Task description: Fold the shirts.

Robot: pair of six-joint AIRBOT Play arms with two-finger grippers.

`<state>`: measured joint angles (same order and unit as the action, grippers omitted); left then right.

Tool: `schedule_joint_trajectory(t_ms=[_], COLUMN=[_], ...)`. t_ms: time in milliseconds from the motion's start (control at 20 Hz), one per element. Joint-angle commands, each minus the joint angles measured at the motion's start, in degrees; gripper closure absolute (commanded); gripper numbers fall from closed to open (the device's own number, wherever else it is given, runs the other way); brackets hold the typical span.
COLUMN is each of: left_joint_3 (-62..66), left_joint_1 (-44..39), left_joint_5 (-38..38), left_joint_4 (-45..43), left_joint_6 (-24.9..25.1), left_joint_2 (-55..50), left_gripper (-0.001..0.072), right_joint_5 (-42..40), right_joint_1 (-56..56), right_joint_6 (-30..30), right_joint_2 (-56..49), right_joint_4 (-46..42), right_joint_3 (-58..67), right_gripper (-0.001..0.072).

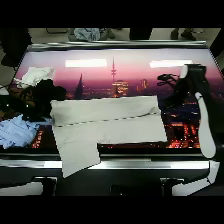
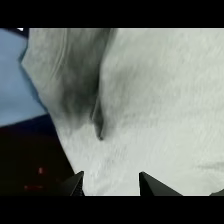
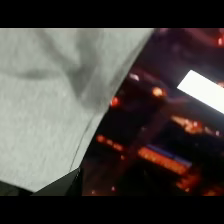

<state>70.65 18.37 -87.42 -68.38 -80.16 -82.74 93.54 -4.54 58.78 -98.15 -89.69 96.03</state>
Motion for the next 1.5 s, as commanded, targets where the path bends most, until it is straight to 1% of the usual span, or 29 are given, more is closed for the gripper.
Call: schedule_joint_trajectory(t_ms=[0, 100, 200, 300, 450, 550, 600, 650, 750, 800, 850, 950, 1000, 1050, 1100, 1150, 1200, 1250, 1300, 1350, 1400, 1450], left_joint_3=[-18.60, -31.91, -40.54, -44.63, -46.29, -46.36, -46.38, -46.38, -46.38, -46.38, -46.38, -46.38, -46.38, -46.38, -46.38, -46.38, -46.38, -46.38, -46.38, -46.36, -46.31, -46.23], left_joint_1=[2.75, 3.19, 3.21, 3.19, 3.21, 3.19, 3.19, 3.19, 2.91, 2.82, 2.60, 0.92, 0.04, -0.76, -1.51, -1.79, -1.79, -1.79, -1.79, -1.79, -1.79, -1.79], left_joint_5=[4.24, 8.98, 12.79, 12.94, 13.60, 14.82, 15.58, 16.04, 16.94, 17.51, 17.77, 18.99, 19.41, 19.52, 19.52, 19.52, 19.52, 19.54, 19.76, 19.93, 19.96, 19.96], left_joint_4=[2.40, 5.86, 6.05, 6.10, 6.91, 6.91, 6.99, 7.41, 7.82, 8.46, 9.64, 9.92, 9.92, 9.94, 9.92, 9.92, 9.90, 9.88, 9.88, 9.88, 9.90, 9.90], left_joint_6=[2.93, 7.17, 8.17, 9.33, 9.73, 9.70, 9.68, 9.70, 9.60, 8.74, 8.81, 8.81, 8.81, 8.63, 8.63, 8.66, 8.66, 8.68, 8.68, 8.70, 8.81, 8.87], left_joint_2=[10.64, 17.70, 22.60, 23.96, 23.89, 23.89, 23.85, 23.63, 23.37, 23.37, 23.34, 23.17, 23.06, 22.97, 22.82, 22.84, 22.82, 22.82, 22.82, 22.82, 22.84, 22.91], left_gripper=[0.0266, 0.0266, 0.0265, 0.0266, 0.0266, 0.0266, 0.0266, 0.0267, 0.0274, 0.0276, 0.0276, 0.0285, 0.0348, 0.0350, 0.0377, 0.0509, 0.0593, 0.0662, 0.0676, 0.0677, 0.0678, 0.0678], right_joint_5=[6.40, 4.76, 2.32, 0.28, -0.92, -1.16, -1.51, -2.05, -3.54, -4.59, -5.73, -8.41, -9.55, -10.84, -12.04, -13.18, -14.21, -15.28, -16.22, -17.18, -17.92, -18.58], right_joint_1=[-7.91, -9.60, -9.73, -9.73, -9.73, -9.73, -9.73, -9.73, -9.73, -9.73, -9.73, -9.73, -9.73, -9.73, -9.66, -9.66, -9.66, -9.66, -9.66, -9.66, -9.66, -9.66], right_joint_6=[-0.13, -1.25, -1.46, -1.62, -1.64, -2.29, -2.34, -2.27, -2.25, -2.32, -2.56, -2.67, -2.69, -2.71, -2.69, -2.69, -2.67, -2.62, -2.45, -2.43, -2.43, -2.43], right_joint_2=[4.00, 7.19, 9.68, 11.04, 11.19, 11.19, 11.21, 11.21, 11.21, 11.19, 11.19, 11.19, 11.19, 11.19, 11.19, 11.17, 11.17, 11.17, 11.17, 11.19, 11.19, 11.19], right_joint_4=[5.33, 5.35, 5.64, 5.97, 5.97, 5.90, 5.86, 5.97, 7.10, 8.28, 9.46, 11.69, 13.14, 14.60, 15.72, 16.90, 17.40, 17.70, 17.84, 18.03, 18.27, 18.34], right_joint_3=[-6.43, -14.34, -20.24, -23.58, -24.83, -24.96, -25.53, -26.53, -29.90, -31.69, -33.46, -36.17, -37.07, -38.01, -38.91, -39.82, -40.70, -41.48, -41.90, -41.94, -41.92, -41.92], right_gripper=[0.0204, 0.0160, 0.0156, 0.0155, 0.0154, 0.0129, 0.0095, 0.0095, 0.0095, 0.0092, 0.0068, 0.0059, 0.0059, 0.0059, 0.0060, 0.0061, 0.0062, 0.0083, 0.0131, 0.0242, 0.0372, 0.0596])
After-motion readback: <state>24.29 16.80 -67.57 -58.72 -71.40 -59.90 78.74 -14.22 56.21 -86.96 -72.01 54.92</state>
